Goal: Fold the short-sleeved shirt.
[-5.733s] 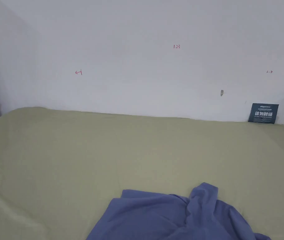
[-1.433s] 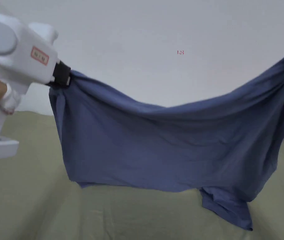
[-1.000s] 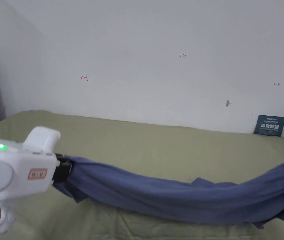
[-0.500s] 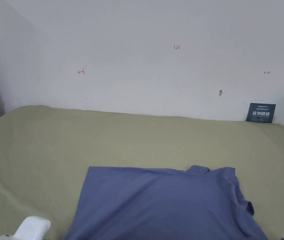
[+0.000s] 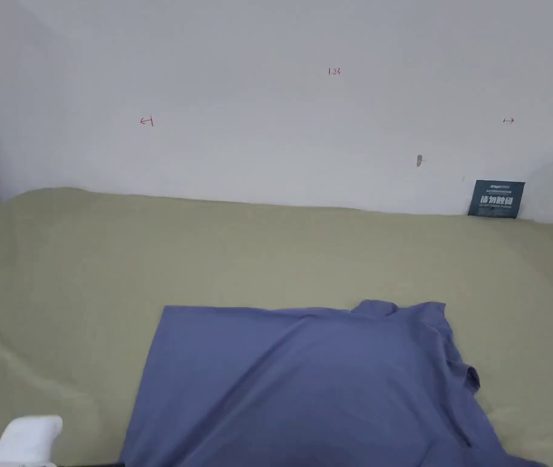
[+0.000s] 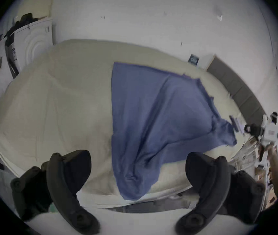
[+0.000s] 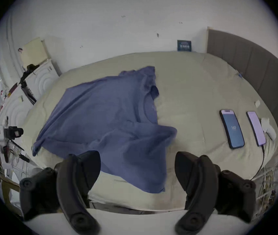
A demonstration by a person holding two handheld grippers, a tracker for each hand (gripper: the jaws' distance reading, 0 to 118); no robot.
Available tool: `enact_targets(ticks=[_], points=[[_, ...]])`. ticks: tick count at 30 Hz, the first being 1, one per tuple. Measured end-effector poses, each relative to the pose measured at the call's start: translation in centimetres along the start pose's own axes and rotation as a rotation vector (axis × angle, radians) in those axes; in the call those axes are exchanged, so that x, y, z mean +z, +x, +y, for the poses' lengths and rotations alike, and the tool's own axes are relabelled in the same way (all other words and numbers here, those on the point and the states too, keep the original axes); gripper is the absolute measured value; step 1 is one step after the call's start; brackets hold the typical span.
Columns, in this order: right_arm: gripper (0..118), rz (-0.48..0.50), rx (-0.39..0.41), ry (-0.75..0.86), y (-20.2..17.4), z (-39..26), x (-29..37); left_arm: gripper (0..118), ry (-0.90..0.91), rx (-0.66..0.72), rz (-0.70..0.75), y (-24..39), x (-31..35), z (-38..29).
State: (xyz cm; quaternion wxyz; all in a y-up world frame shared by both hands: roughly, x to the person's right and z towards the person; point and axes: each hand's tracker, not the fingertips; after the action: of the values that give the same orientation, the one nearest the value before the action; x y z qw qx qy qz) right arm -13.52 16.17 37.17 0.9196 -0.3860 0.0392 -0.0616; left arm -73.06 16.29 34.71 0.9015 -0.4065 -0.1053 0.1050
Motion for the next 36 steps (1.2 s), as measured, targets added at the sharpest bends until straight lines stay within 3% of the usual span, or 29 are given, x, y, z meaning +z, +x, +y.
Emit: enact_targets(ticks=[1,2,4,5,6,8,12,13,14,15,16,17,24,27,29,30,32,35,36], points=[[91,-0.002,0.011,0.001,-0.8,0.1,0.5,111,0.029,0.008,-0.003,0.1,0.6,-0.1],[82,0.001,0.024,0.0,-1.2,0.0,0.8,101,0.043,0.007,0.0,0.2,1.1,-0.3],[20,-0.018,0.076,-0.011,-2.2,-0.5,1.2,38,0.061,-0.015,0.078,0.4,1.3,-1.0],[0,-0.041,0.106,-0.01,-2.4,-0.9,0.7,4,0.059,-0.022,0.105,0.5,1.1,-1.4],[0,-0.067,0.125,0.006,-2.7,-1.3,0.9,0,0.069,-0.014,0.131,0.2,1.2,-2.0],[0,-0.019,0.123,-0.016,-2.8,-2.0,1.0,0,0.015,0.045,0.066,-0.7,1.0,-2.8],[0,-0.015,0.107,-0.043,-3.3,-3.1,0.6,2,-0.087,0.11,0.065,-1.7,-0.4,-4.0],[0,-0.018,0.107,-0.053,-3.7,-3.0,0.6,13,-0.072,0.148,0.072,-1.8,-0.8,-4.2],[0,-0.025,0.103,-0.059,-3.7,-3.1,0.5,35,-0.053,0.149,0.073,-1.9,-1.0,-4.5],[0,-0.025,0.094,-0.068,-3.5,-3.2,0.4,74,-0.042,0.147,0.061,-2.1,-1.4,-4.6],[0,-0.024,0.08,-0.075,-3.3,-3.2,0.3,95,-0.051,0.14,0.036,-2.5,-2.0,-4.6],[0,-0.02,0.07,-0.079,-2.8,-3.5,-0.5,102,-0.069,0.123,0.018,-2.4,-2.6,-4.6],[0,-0.045,0.034,-0.09,-2.0,-2.4,-1.9,97,-0.269,-0.029,0.013,-0.4,-7.9,-4.4],[0,-0.039,0.012,-0.088,-1.4,-2.3,-2.6,63,-0.358,-0.061,0.089,0.0,-10.7,-4.9],[0,-0.037,0.011,-0.086,-1.2,-2.3,-2.8,57,-0.316,-0.143,0.184,0.2,-10.5,-4.8],[0,-0.041,0.016,-0.084,-1.2,-2.3,-2.9,57,-0.294,-0.126,0.121,0.0,-9.8,-4.4],[0,-0.047,0.021,-0.081,-1.1,-2.2,-2.9,2,-0.21,-0.102,0.09,-0.4,-8.1,-3.9],[1,-0.052,0.015,-0.073,-0.3,-2.3,-3.1,2,-0.192,-0.053,0.029,-0.7,-7.0,-3.1],[12,-0.051,0.015,-0.074,-0.1,-2.4,-3.4,2,-0.19,-0.066,0.034,0.1,-6.1,-2.9]])
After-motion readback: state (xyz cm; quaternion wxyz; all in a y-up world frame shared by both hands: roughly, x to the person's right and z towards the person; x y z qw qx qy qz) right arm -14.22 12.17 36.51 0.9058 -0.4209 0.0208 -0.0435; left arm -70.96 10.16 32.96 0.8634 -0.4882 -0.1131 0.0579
